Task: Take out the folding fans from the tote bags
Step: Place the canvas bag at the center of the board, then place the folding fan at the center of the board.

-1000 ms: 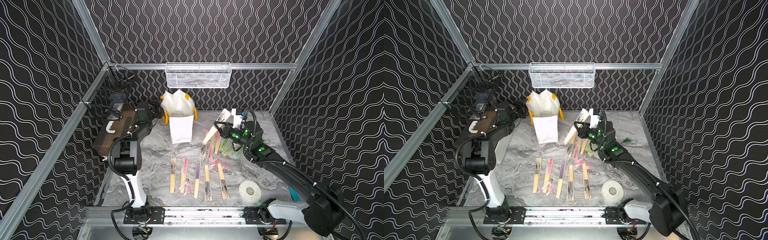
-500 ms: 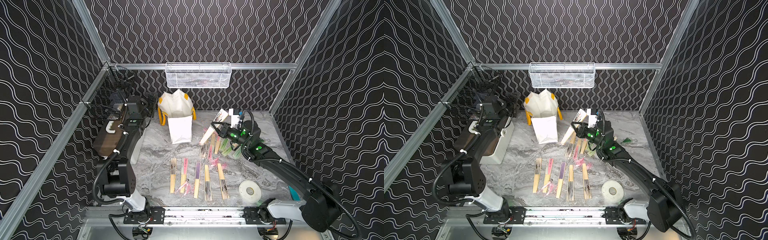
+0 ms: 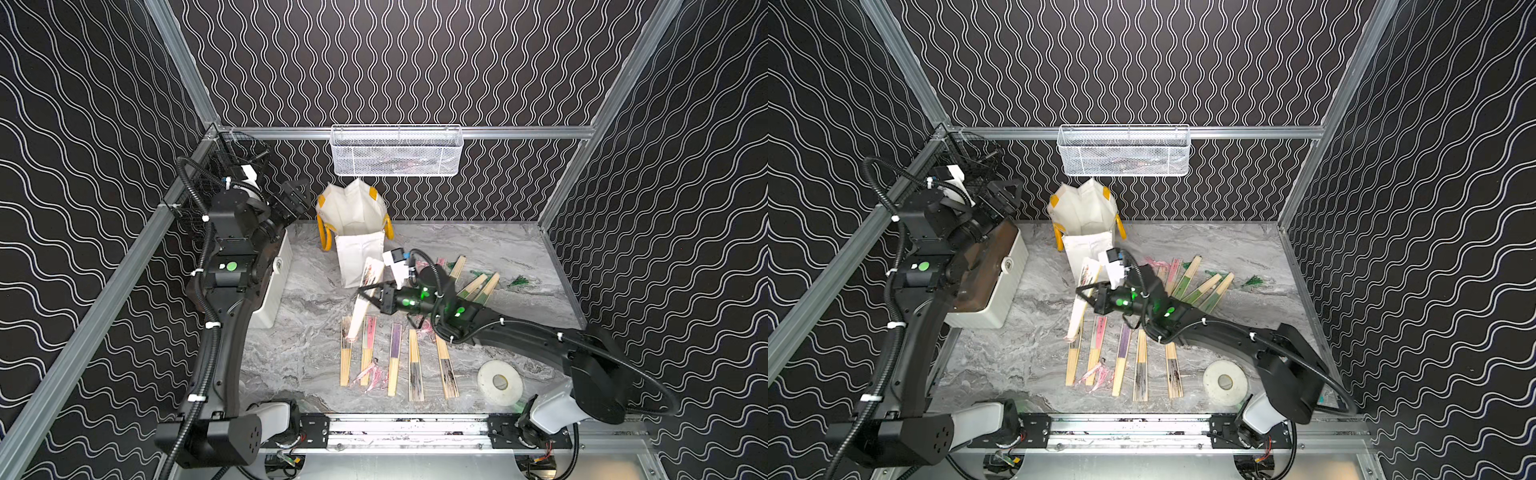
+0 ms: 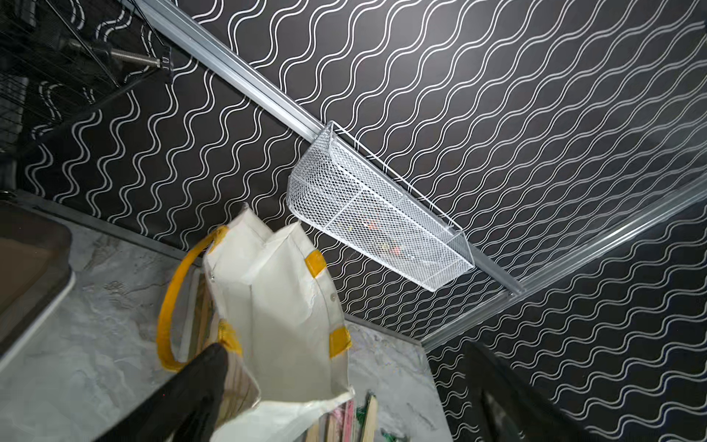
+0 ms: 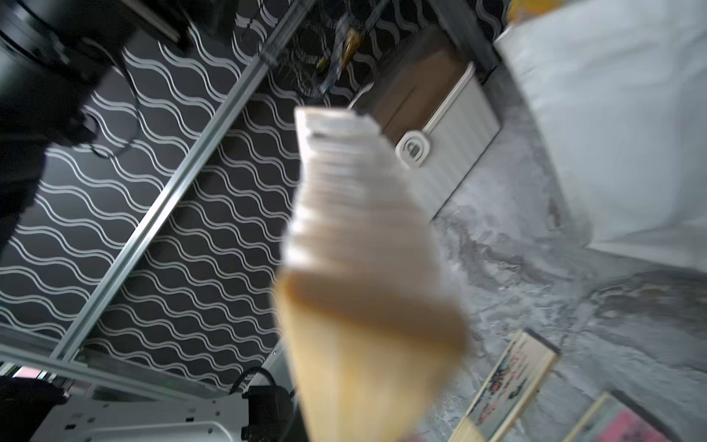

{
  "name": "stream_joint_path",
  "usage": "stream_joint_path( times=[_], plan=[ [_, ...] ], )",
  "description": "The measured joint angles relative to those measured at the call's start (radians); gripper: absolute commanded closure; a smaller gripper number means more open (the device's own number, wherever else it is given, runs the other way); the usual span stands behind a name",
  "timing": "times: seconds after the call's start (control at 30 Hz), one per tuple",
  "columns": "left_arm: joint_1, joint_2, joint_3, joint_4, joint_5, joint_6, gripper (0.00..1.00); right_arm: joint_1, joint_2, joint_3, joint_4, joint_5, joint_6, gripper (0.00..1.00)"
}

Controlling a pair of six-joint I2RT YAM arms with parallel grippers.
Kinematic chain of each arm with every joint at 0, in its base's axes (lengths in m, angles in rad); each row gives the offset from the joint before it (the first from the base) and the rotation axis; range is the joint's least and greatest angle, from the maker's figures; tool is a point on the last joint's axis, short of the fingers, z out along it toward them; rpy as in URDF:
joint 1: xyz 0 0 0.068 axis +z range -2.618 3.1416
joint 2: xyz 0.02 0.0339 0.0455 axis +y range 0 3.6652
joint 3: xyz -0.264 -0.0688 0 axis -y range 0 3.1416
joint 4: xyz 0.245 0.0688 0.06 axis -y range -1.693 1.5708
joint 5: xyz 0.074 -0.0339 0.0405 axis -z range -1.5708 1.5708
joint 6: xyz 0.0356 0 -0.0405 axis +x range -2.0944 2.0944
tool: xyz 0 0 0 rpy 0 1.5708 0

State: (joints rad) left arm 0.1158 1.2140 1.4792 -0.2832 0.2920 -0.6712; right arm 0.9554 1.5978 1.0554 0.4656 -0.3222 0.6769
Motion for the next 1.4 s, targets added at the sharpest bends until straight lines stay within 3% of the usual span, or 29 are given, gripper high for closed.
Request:
stream_joint_path(
  times=[0.3, 0.67, 0.97, 1.23, 1.4],
  plan=[
    [0.000, -0.125, 0.002, -0.150, -0.092, 0.108, 0.01, 0.117, 0.341, 0.203, 0.034, -0.054, 0.039, 0.90],
    [0.000, -0.169, -0.019, -0.204, -0.135, 0.146, 0.01, 0.159, 0.686, 0.446, 0.038, -0.148, 0.177, 0.88],
    [0.000, -0.161, -0.044, -0.201, -0.134, 0.146, 0.01, 0.154, 0.759, 0.540, -0.073, -0.154, 0.208, 0.79],
    [0.000, -0.159, -0.080, -0.180, -0.134, 0.145, 0.01, 0.140, 0.787, 0.562, -0.226, -0.102, 0.208, 0.78],
    [0.000, -0.159, -0.086, -0.162, -0.131, 0.143, 0.01, 0.126, 0.777, 0.562, -0.274, -0.063, 0.199, 0.59]
  ],
)
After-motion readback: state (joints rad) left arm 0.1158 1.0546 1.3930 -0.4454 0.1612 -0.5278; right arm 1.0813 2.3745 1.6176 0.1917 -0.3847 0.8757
